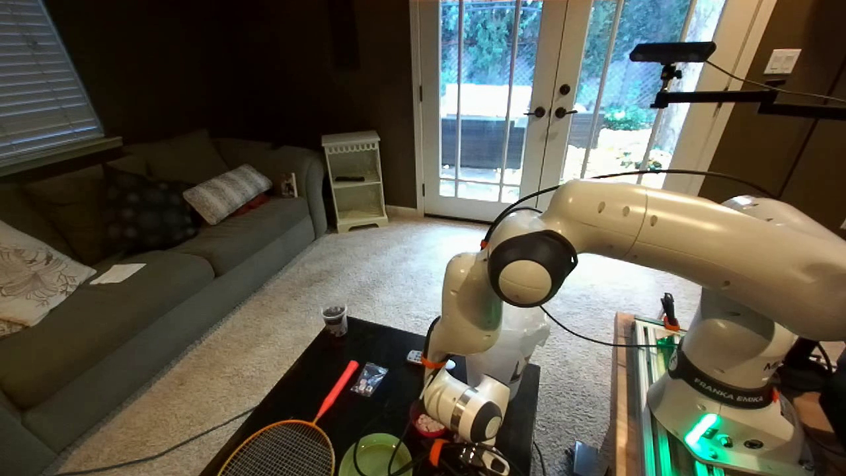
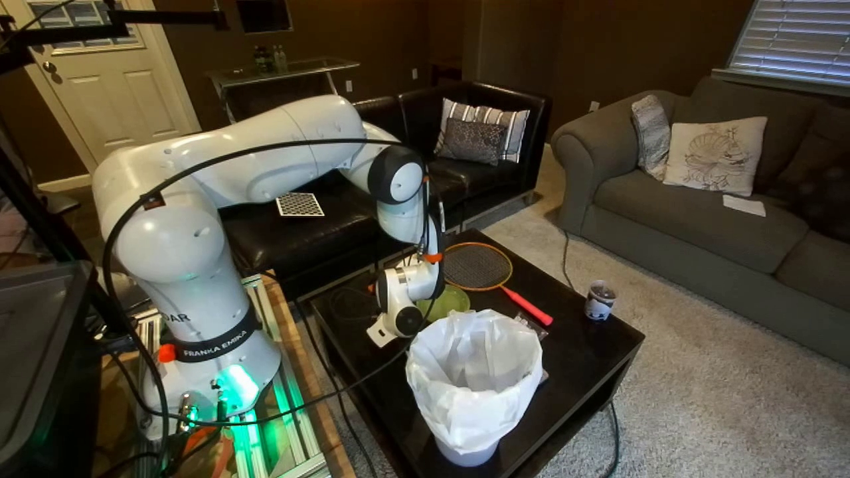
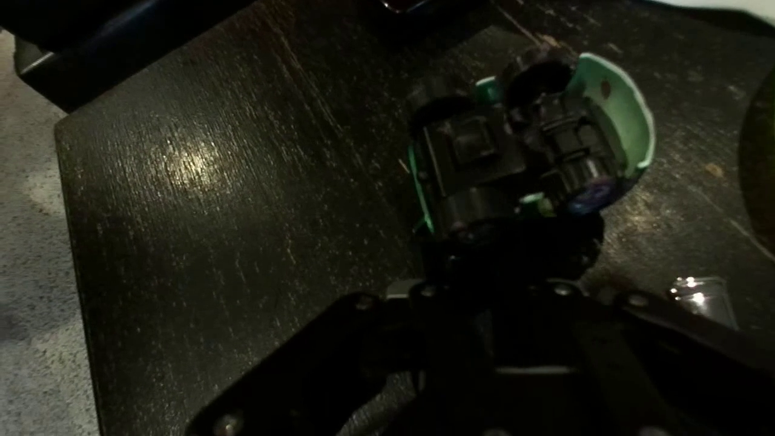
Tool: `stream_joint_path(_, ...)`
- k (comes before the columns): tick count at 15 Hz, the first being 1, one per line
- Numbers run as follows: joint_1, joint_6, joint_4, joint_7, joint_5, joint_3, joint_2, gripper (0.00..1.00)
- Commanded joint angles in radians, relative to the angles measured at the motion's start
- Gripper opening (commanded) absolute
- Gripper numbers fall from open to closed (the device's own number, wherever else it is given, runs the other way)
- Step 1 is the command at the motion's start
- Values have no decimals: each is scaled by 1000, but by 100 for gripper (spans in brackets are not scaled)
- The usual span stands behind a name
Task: Pick up the green object and put it back down
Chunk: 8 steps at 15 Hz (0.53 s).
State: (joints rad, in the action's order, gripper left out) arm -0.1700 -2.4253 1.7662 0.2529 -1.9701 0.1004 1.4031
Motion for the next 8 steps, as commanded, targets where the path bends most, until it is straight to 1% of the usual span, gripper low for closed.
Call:
stream_joint_path(1,15,14,8,17,44,1,-2,62)
stream_joint_path(3,20,17,12,13,45,2,-4,74)
stream_joint_path(6,21,32,-2,17,68,2,4,96)
stream_joint_path(7,23,38,-7,19,76,2,8,99)
stream_joint_path(8,26,48,-16,19,81,3,14,100)
